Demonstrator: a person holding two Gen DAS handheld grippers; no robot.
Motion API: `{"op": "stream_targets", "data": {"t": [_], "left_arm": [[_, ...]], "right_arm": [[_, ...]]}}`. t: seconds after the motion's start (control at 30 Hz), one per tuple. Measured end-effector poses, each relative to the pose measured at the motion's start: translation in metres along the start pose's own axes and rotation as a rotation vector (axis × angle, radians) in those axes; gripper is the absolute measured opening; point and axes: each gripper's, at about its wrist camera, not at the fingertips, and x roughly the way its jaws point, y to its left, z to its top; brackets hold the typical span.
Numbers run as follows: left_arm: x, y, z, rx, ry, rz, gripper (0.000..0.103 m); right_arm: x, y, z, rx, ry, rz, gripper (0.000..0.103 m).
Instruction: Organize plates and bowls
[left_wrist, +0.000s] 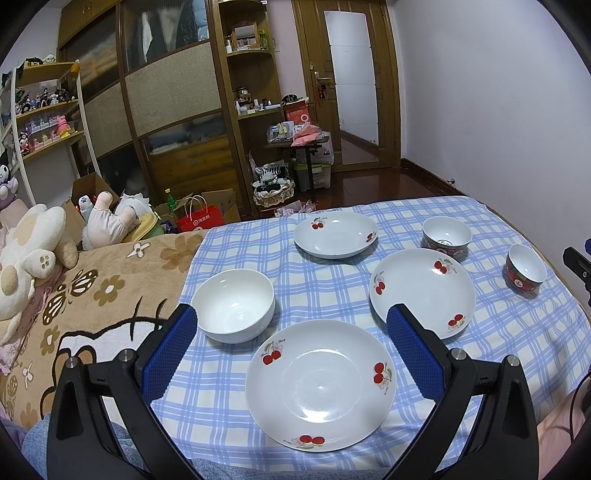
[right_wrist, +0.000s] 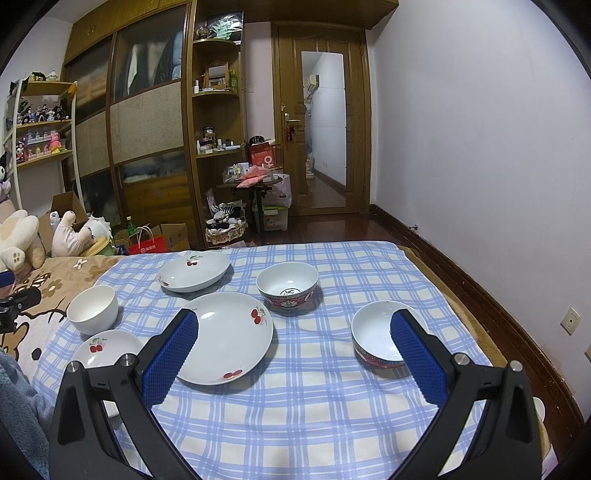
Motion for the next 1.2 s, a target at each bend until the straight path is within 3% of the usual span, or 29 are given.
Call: {"op": "stream_targets", "data": {"t": [0.67, 0.9, 1.2], "left_arm": [[0.000, 0.003, -0.001, -0.023, 0.018, -0.006, 0.101], [-0.002, 0.013, 0.033, -0.020, 0.028, -0.032, 0.101], [0.024, -0.004, 0.074, 0.034, 0.034, -0.107, 0.101]], "right_arm": [[0.001, -0.010, 0.003, 0.014, -0.036, -0.009, 0.103], [0.002, -0.004, 0.014, 0.008, -0.035, -0.007, 0.103], [0.014, 0.006, 0.032, 0.012, 0.003, -0.025, 0.103]]}}
